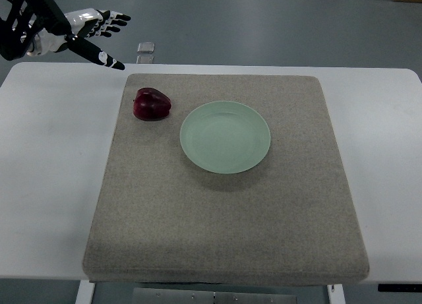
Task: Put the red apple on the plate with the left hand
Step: 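Lower the left hand over the apple and close fingers around it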
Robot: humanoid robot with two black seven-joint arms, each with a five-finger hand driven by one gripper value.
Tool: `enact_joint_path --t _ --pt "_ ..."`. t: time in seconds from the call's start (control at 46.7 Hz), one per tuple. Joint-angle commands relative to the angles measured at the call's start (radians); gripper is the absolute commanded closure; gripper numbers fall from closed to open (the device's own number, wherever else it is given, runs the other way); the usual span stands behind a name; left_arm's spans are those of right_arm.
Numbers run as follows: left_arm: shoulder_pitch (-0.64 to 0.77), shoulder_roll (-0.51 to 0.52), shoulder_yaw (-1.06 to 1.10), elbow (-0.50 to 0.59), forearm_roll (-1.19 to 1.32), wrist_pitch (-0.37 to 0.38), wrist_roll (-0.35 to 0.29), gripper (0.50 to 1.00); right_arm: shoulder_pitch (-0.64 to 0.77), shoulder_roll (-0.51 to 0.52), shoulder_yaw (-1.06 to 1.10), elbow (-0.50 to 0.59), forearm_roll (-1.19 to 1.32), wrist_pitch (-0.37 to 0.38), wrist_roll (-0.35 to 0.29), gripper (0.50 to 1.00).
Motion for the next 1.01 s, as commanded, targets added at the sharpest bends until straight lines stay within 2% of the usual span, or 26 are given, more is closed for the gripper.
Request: enact_joint_path --t 0.0,0.364,0.599,0.985 --pt "0.008 0.007 0.042 -0.053 0.098 0.002 0.0 0.504 0.0 0.0 0.0 0.0 0.0 0.0 0.0 0.572" --pt "-0.003 -0.016 0.074 -0.073 0.248 0.003 0.0 0.519 0.0 0.0 0.0 0.0 0.0 0.0 0.0 0.57" --pt "0.012 -0.114 0.103 -0.064 0.351 0.009 0.0 0.519 0.0 0.0 0.0 0.0 0.0 0.0 0.0 0.572" --pt "0.017 -0.125 0.122 -0.061 0.413 0.023 0.0 0.529 0.0 0.0 0.0 0.0 0.0 0.0 0.0 0.572"
